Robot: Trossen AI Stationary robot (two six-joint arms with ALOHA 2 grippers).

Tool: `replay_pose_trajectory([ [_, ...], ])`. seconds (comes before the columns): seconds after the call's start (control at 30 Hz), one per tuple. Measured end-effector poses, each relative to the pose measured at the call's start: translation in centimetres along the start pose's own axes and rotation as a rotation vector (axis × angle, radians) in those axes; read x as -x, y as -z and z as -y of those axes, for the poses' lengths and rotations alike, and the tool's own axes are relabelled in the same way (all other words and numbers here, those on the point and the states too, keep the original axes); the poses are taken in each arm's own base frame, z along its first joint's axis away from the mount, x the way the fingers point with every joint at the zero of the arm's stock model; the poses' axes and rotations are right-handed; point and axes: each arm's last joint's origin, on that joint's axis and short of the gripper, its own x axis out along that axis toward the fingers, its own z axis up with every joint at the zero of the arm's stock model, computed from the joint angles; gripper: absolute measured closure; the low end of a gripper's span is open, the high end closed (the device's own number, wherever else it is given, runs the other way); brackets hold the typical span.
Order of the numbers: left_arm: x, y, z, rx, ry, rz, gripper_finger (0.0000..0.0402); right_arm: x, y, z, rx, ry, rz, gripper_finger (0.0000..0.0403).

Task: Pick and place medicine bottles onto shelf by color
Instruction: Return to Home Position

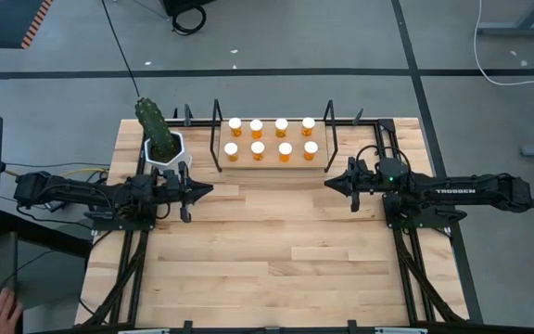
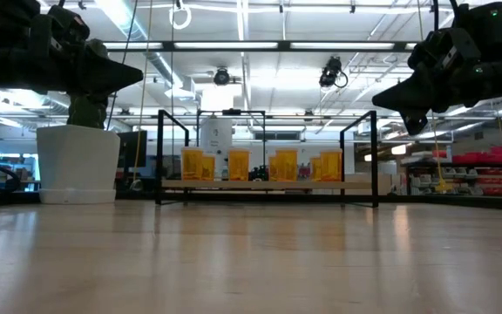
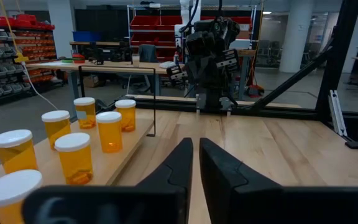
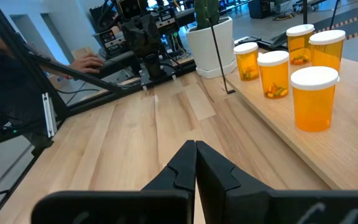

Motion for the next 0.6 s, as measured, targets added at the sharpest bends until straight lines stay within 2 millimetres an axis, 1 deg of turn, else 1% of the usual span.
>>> replay_pose_trajectory([
  [0.17, 0.0, 0.0, 0.0, 0.0, 0.0, 0.0, 0.0371, 0.0, 0.0, 0.01, 0.0, 0.0, 0.0, 0.0387],
  [0.43, 0.0, 0.0, 0.0, 0.0, 0.0, 0.0, 0.0361, 0.0, 0.0, 0.0, 0.0, 0.0, 0.0, 0.0387],
  [0.6, 0.0, 0.0, 0.0, 0.0, 0.0, 0.0, 0.0365, 0.0, 0.0, 0.0, 0.0, 0.0, 0.0, 0.0387],
])
